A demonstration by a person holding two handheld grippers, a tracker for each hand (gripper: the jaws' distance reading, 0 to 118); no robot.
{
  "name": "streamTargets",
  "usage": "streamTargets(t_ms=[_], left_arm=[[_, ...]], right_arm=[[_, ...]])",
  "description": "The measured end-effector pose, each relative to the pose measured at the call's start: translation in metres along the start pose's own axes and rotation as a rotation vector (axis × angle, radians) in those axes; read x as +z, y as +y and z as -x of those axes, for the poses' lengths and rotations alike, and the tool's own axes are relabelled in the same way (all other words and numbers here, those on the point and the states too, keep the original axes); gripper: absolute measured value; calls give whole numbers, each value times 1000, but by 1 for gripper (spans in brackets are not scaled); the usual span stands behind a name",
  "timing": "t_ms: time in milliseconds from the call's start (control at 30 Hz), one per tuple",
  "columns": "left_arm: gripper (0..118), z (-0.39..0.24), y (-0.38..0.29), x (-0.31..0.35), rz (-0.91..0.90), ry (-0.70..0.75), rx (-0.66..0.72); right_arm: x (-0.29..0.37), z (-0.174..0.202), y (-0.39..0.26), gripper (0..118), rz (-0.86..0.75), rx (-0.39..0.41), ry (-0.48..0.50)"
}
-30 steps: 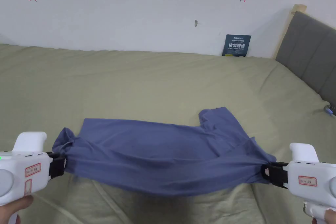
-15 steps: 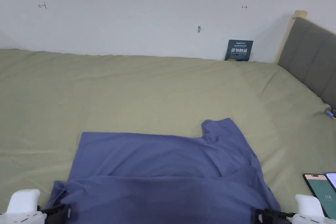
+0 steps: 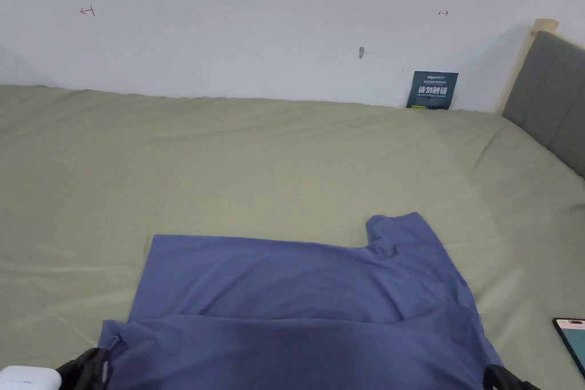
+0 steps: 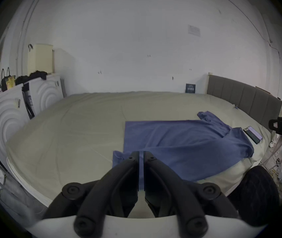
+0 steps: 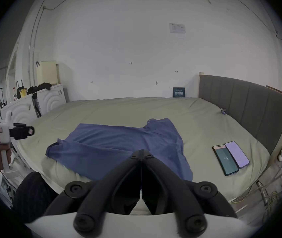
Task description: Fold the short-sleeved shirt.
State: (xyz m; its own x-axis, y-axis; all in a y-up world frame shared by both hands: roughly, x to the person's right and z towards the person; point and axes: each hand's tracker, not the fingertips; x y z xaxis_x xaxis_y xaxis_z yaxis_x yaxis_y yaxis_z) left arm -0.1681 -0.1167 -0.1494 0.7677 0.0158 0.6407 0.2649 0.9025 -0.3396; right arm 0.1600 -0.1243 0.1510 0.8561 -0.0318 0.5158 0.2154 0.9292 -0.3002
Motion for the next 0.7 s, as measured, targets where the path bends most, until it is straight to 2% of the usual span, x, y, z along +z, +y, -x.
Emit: streamTargets(t_ms=[67, 267, 467, 500, 533, 567, 600, 700], left_arm=[[3, 5, -5, -16, 57, -30, 12], [3, 24, 10, -80, 102, -27, -15], [4, 47, 55, -217, 205, -6, -86], [9, 53, 61, -241, 231, -2, -76], [33, 59, 66, -269, 261, 0, -69], [90, 65, 69, -295, 316, 9, -50], [113, 65, 72, -319, 359, 46, -54], [114, 75, 69, -371, 402, 47, -45]], right_arm=[[-5, 3, 0, 2, 38, -11, 41], [-18, 1, -5, 2, 79, -16, 39], [-39, -12, -8, 2, 132, -55, 9], [-43, -14, -8, 2, 139, -57, -1], [-46, -16, -9, 2, 147, -64, -9], [-50, -18, -9, 2, 152, -74, -14], [-53, -20, -10, 2, 158, -83, -20], [-64, -24, -11, 2, 183, -97, -40]])
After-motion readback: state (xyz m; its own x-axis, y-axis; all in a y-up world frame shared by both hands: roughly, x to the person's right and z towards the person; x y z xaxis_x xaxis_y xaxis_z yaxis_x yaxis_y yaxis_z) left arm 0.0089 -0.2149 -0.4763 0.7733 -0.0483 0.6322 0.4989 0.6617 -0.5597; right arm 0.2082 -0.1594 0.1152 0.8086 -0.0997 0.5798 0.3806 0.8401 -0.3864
